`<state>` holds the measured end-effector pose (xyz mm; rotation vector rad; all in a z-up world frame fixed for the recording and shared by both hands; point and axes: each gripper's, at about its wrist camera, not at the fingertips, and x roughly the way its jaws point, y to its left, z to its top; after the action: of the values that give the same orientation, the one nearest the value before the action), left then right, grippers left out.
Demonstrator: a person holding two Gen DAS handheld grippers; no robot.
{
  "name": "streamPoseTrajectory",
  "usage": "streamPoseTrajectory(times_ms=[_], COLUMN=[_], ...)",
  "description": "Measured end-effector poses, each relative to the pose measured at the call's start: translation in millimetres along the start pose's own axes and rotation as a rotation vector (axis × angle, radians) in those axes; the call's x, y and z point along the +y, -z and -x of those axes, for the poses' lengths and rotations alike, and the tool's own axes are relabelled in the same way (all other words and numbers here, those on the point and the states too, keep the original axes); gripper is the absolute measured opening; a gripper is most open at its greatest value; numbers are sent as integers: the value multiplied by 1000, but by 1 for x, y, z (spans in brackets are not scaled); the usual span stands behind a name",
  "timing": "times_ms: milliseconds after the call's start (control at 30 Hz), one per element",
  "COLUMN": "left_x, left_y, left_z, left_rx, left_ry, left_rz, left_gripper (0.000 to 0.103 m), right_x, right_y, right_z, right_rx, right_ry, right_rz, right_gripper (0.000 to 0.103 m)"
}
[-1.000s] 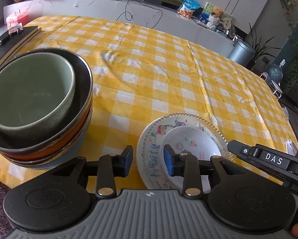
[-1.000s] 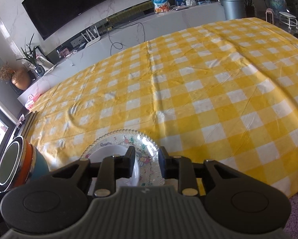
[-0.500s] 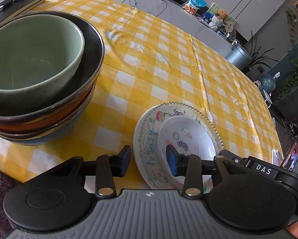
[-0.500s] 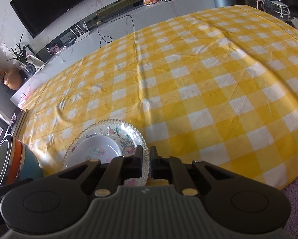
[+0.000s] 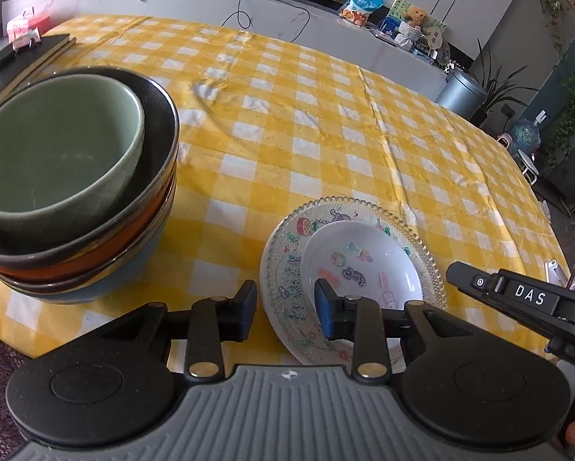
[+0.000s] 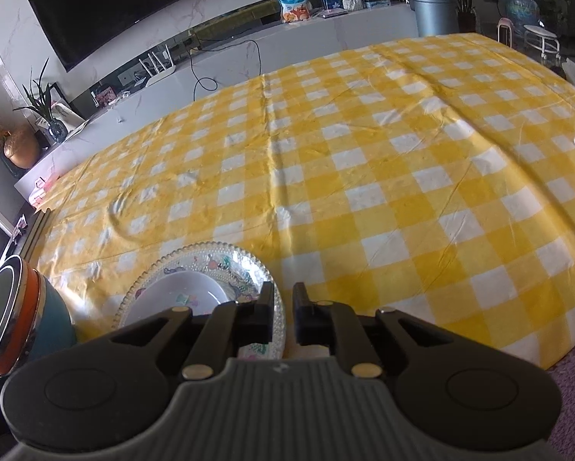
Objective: Organize plates and bowls
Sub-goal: 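Open the left gripper off the white bowl rim and lift away, then reach the left gripper to the steel bowl stack and grasp its rim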
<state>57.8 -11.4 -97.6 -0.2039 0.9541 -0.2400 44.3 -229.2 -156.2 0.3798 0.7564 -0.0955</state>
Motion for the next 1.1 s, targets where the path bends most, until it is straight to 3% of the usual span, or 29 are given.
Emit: streamPoseTrajectory(times_ms=[33,67,200,267,500,567,633,900,1100], left_x=[-3,-5,-15,-20,-20,-17,-10,20,55], left_y=[0,1,-1,-2,-10,-14,-19,-31,-36], left_z=[3,8,28,39,77,85,92,110,113], left_rx=[-9,-24,-101,-153,-295,-314,-303,-269,-237], left_ry=[-2,2,-16,-27,-70,-91,-106,-183,-204], left_rz=[-13,-29,-85,-105,-132,-124,-106,-85,16], left_gripper=[37,37,41,43,43,43,47,49,50], right_x=[2,3,13,19,35,40,44,76,110], right_y=[-1,-2,-5,-5,-4,-3,-2,0,0], right_z=[3,6,17,22,43,51,60,73,68], right_rx=[-11,-21,-55,-84,-169,-196,-249,-218,-101], right_ry=[-2,-6,1,10,55,111,134,69,-66], right_rz=[10,19,70,96,139,127,123,156,133], right_gripper=[19,34,55,76,84,101,100,99,98])
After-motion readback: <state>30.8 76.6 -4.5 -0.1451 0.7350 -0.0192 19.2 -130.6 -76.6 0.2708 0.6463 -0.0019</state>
